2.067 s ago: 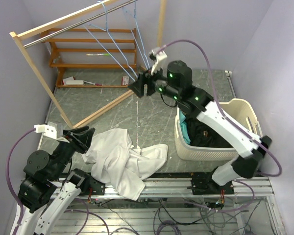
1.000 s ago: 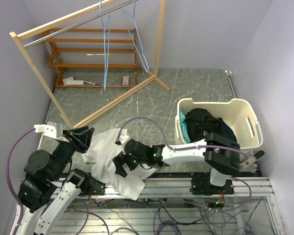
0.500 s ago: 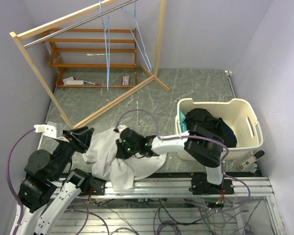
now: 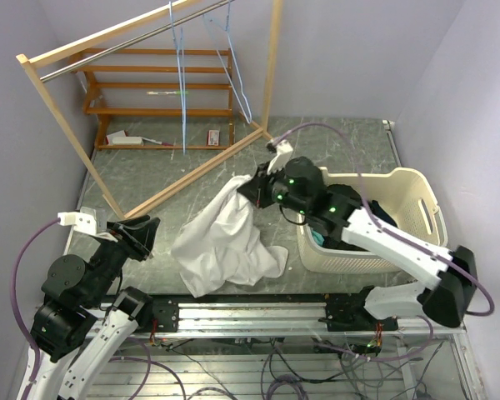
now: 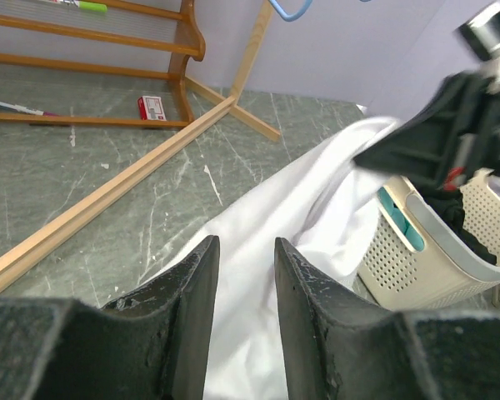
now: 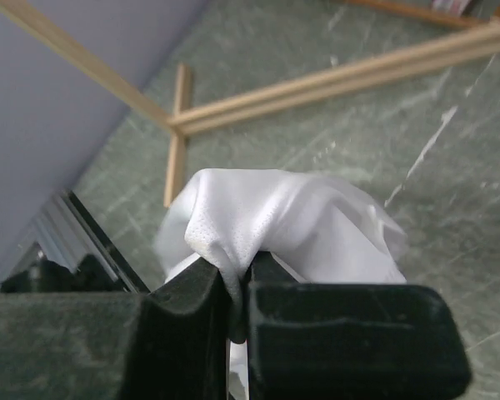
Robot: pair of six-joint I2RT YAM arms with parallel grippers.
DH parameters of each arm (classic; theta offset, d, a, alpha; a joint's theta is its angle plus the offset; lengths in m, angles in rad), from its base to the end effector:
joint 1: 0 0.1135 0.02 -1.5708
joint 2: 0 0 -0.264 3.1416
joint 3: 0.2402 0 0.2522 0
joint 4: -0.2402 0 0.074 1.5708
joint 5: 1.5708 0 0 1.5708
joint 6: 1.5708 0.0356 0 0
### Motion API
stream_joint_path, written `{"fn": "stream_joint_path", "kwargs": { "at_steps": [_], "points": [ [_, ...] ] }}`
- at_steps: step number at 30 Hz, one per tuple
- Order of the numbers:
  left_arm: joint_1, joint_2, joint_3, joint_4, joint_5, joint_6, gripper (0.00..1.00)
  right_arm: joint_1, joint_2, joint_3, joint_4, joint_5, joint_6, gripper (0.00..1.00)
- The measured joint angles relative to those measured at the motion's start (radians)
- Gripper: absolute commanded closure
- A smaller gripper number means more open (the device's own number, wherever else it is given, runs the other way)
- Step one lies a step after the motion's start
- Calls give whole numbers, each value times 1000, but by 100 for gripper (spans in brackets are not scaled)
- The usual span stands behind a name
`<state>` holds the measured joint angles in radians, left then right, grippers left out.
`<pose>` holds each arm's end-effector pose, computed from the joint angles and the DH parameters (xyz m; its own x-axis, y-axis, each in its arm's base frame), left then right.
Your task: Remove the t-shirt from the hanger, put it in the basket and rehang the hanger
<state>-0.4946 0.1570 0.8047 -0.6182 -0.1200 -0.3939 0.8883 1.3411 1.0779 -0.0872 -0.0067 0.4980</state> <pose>0.0264 -0.0094 0.3536 -0.1165 -0.3701 -0.9217 0.3479 0.8540 -0.3869 0.1985 0.2446 0.3271 -0.5628 0.0649 -0.8241 -0.5818 0.6771 0.4507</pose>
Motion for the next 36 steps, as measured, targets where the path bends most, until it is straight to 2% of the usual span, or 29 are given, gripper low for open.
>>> {"fn": "stream_joint_path", "kwargs": {
  "at_steps": [4,7,8,10,12,16,22,31,34,36],
  "points": [
    [0,-1,0,0,0,0,56,-6,-91,36,-28,-11,-16,100],
    [0,-1,0,0,-1,0,57,27,-82,28,-64,-39,-24,98],
    [0,-1,0,0,-1,0,56,53,-64,21,-85,-35,-31,92],
    [0,-1,0,0,0,0,57,120,-6,19,-142,-21,-46,68],
    [0,-1,0,0,0,0,56,184,65,19,-188,5,-55,48],
    [0,-1,0,0,-1,0,57,242,206,19,-253,29,-79,25],
    [0,-1,0,0,-2,0,56,238,311,18,-270,68,-92,21],
    [0,-1,0,0,-7,0,57,251,442,17,-191,29,-90,21],
    [0,-1,0,0,-8,-1,57,262,483,35,-166,29,-92,23],
    [0,-1,0,0,-8,-1,57,270,513,61,-159,37,-95,31]
  ]
}}
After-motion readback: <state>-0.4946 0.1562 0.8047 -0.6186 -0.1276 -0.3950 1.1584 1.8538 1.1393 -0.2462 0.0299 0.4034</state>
